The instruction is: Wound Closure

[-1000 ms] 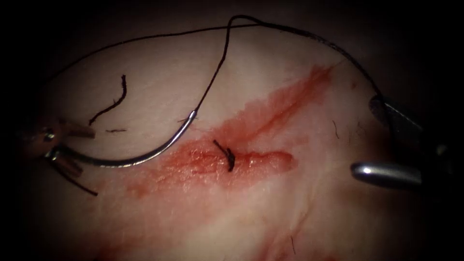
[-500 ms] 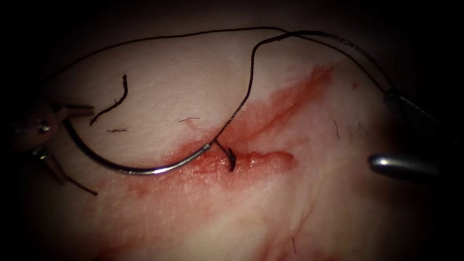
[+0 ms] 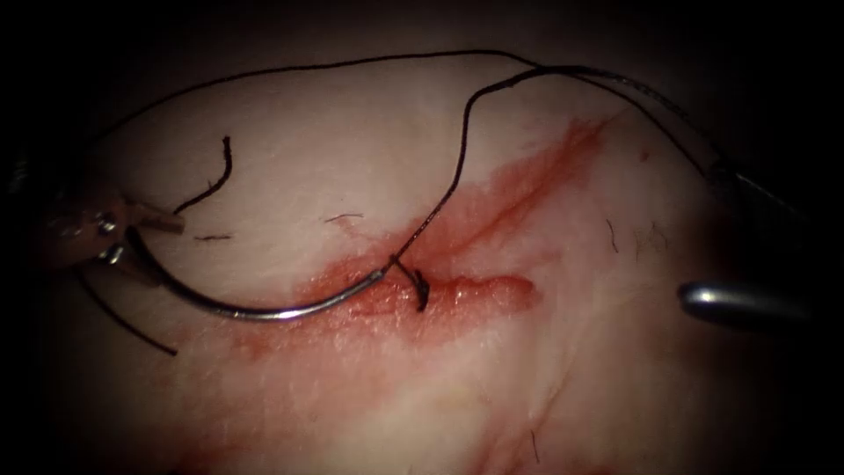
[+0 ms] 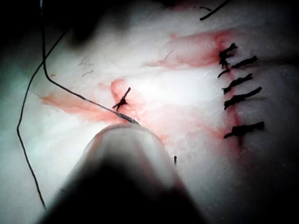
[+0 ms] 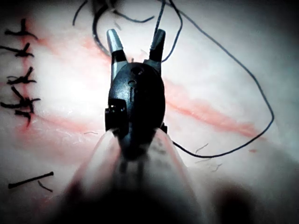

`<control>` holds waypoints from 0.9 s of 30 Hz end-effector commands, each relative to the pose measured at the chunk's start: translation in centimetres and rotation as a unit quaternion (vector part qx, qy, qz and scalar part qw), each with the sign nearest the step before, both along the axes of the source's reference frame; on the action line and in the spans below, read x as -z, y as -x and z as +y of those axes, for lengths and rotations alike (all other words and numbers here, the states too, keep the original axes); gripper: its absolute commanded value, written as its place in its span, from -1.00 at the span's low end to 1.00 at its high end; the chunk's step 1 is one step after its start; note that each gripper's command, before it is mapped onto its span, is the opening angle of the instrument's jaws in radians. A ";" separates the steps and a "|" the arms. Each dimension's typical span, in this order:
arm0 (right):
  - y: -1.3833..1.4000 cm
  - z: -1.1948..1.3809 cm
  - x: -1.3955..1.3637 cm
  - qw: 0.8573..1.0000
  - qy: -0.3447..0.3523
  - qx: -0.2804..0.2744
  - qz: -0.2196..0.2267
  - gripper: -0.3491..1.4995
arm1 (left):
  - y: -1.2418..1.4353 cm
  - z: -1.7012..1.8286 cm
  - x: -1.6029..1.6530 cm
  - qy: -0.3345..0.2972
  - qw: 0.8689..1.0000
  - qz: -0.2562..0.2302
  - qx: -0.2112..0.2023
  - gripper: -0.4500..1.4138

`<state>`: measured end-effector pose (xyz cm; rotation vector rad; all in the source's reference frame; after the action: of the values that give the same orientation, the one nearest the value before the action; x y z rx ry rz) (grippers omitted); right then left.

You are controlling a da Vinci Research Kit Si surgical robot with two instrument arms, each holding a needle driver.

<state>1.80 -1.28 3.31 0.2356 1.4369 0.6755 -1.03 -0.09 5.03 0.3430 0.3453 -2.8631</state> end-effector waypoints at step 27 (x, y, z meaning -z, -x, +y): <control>0.02 0.23 0.16 1.000 -0.007 -0.002 0.012 0.91 | 0.06 -0.17 -0.10 -0.024 0.995 0.076 0.066 -1.00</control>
<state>1.68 -1.10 3.13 0.2515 1.4546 0.6895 -1.04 -0.26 5.05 0.1494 0.4392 -3.0542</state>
